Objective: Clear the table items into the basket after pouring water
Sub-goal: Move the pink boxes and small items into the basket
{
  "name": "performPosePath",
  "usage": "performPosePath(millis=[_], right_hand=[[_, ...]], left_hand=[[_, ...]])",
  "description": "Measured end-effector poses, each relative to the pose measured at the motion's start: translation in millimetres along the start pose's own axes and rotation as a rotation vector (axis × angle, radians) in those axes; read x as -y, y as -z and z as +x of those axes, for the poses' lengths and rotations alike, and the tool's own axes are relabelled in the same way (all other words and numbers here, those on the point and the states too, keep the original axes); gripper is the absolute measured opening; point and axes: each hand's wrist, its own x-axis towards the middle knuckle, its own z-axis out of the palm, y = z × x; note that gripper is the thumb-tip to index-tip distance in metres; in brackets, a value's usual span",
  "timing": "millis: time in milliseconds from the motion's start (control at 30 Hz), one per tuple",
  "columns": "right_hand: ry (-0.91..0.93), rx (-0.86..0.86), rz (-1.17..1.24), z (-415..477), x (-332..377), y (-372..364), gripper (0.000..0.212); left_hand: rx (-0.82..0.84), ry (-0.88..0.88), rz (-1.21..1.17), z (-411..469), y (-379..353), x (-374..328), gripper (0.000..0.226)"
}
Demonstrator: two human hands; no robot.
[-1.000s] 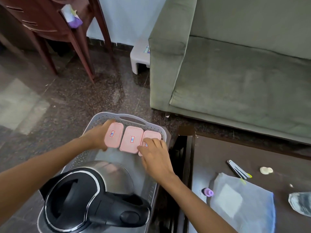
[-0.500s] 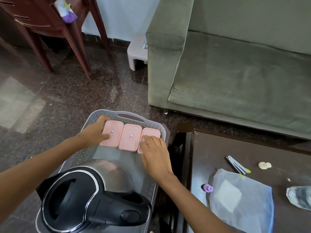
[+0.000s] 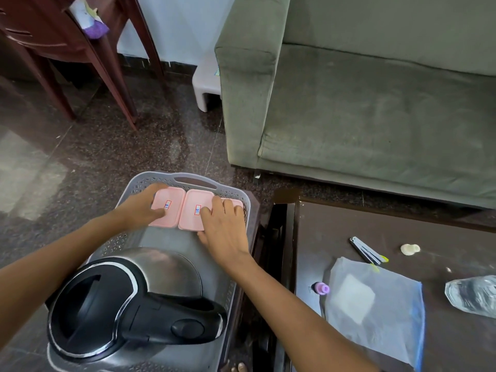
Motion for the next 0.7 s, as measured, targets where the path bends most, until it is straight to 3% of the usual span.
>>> performPosePath(millis=[67,167,233,367,567,700], right_hand=[[0.026,-0.023,0.066,-8,-5,6,0.025],[0.026,-0.131,0.173,-27,-17,20,0.016],[-0.01,-0.165,0.218,-38,-31,29,0.014],[-0.084,-0.196,0.27,-59,-69,40,0.023],[-0.229,-0.266,0.265,-118,-161,47,0.018],[-0.341,-0.264,0.253,-183,-225,38,0.014]], left_hand=[[-0.009,0.014,0.161,-9,5,-9,0.058],[-0.207,0.03,0.588,-30,20,-43,0.042],[-0.255,-0.01,0.678,-45,28,-78,0.037],[-0.194,-0.175,0.703,-68,14,-156,0.029],[-0.07,-0.503,0.598,-82,-86,-263,0.03],[0.005,-0.546,0.501,-76,-171,-314,0.028]])
